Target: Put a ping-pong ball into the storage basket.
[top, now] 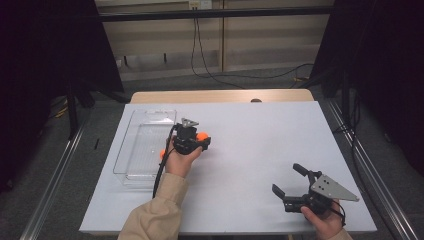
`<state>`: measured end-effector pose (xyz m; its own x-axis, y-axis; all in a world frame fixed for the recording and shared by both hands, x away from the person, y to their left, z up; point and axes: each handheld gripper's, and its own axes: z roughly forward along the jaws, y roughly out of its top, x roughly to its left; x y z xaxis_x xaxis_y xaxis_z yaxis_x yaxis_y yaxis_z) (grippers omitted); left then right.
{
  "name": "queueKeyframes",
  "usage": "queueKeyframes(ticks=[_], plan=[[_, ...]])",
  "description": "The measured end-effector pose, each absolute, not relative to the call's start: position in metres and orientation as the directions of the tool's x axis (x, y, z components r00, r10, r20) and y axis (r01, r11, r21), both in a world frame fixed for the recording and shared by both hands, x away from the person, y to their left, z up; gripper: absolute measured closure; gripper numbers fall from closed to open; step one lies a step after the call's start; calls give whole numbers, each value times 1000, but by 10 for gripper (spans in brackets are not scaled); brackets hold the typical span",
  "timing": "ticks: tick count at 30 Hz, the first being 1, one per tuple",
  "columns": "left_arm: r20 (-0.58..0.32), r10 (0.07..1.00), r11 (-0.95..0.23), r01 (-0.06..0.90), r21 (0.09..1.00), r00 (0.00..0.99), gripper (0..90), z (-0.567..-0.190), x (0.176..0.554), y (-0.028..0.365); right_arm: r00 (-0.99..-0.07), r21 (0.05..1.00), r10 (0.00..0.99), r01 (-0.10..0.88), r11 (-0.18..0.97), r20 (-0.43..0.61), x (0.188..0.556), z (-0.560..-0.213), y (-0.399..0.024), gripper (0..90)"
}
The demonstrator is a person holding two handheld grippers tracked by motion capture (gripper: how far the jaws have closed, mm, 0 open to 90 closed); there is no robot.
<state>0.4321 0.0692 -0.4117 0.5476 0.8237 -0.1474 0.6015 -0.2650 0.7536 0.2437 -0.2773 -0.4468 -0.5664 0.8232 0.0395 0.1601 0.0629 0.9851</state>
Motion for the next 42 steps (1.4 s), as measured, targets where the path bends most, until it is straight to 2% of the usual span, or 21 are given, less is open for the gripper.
queueKeyframes(ticks=[42], plan=[[-160, 839, -232, 609, 759, 519, 510, -403, 424, 96, -571, 985, 820, 160, 68, 36, 244, -447, -276, 23]])
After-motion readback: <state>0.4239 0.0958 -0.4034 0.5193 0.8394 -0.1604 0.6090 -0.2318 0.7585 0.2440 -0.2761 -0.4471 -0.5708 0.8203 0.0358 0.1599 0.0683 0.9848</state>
